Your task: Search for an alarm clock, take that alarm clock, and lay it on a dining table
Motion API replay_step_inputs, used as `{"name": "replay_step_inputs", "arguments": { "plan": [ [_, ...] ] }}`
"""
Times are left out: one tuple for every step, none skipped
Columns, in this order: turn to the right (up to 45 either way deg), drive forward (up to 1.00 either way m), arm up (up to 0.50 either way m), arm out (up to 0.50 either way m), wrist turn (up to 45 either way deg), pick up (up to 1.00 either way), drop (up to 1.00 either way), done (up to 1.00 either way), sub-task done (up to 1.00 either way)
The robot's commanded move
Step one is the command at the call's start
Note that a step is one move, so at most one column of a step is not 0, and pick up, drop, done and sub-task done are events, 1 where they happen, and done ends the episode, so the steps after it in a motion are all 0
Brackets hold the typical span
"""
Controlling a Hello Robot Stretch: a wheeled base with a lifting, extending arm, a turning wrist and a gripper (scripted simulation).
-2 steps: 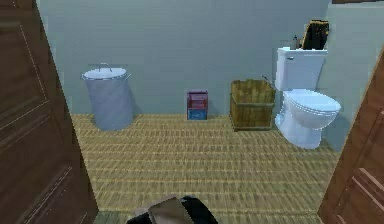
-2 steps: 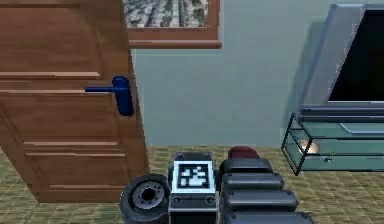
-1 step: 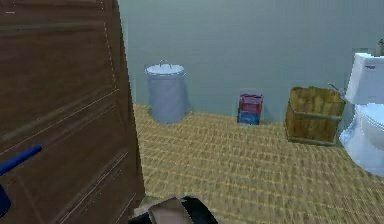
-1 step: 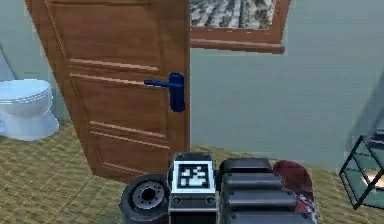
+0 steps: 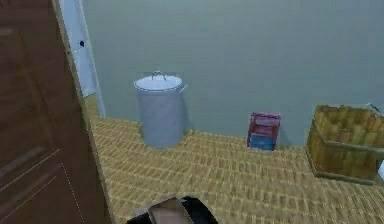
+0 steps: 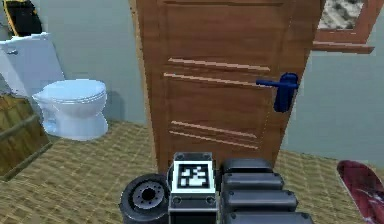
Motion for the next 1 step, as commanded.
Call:
{"name": "replay_step_inputs", "arguments": {
  "plan": [
    [12.0, 0.0, 0.0, 0.0, 0.0, 0.0, 0.0, 0.0, 0.0]
  ]
}}
